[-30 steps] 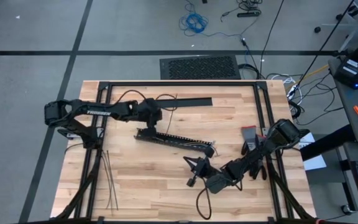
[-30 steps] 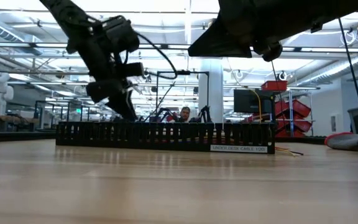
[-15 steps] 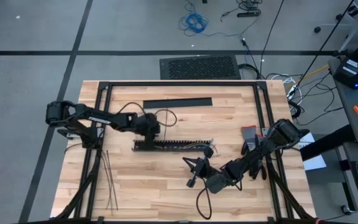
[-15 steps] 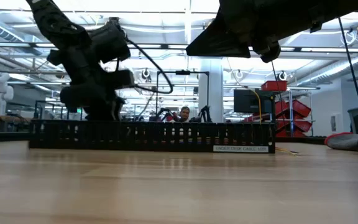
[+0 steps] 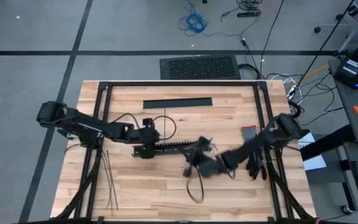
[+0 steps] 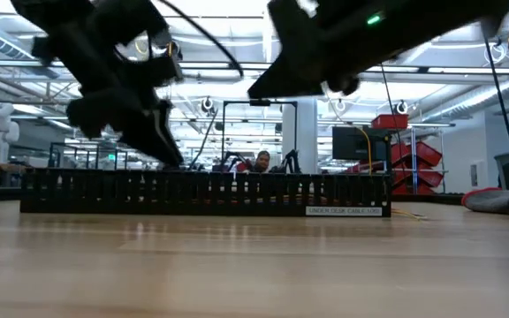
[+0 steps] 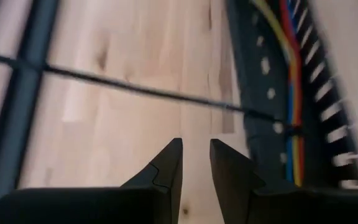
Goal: Ziptie cables
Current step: Put the zip-tied cable into the black cable duct
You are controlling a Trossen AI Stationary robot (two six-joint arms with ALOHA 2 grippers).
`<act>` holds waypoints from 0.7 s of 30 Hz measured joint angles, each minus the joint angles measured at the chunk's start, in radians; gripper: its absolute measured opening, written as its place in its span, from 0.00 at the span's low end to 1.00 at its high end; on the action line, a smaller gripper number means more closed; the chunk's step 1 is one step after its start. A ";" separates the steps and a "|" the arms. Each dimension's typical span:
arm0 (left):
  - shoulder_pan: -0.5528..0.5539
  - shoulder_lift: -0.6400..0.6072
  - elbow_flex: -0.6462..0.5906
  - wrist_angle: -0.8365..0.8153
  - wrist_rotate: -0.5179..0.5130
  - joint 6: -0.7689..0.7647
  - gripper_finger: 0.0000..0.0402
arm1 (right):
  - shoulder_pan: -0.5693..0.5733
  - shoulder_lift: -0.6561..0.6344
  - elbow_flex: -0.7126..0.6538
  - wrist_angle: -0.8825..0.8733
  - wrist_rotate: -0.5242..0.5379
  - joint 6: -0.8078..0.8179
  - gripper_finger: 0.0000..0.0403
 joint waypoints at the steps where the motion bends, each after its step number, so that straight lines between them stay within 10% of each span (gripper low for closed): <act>1: -0.013 -0.027 0.000 -0.014 -0.026 -0.010 0.20 | -0.040 -0.022 0.000 -0.041 -0.079 0.026 0.00; 12: -0.072 -0.222 -0.089 0.084 -0.097 -0.149 0.20 | -0.468 -0.159 0.000 -0.270 -1.011 0.020 0.00; 21: -0.033 -0.221 -0.281 0.489 0.001 -0.180 0.20 | -0.560 -0.079 0.000 -0.144 -1.035 -0.052 0.08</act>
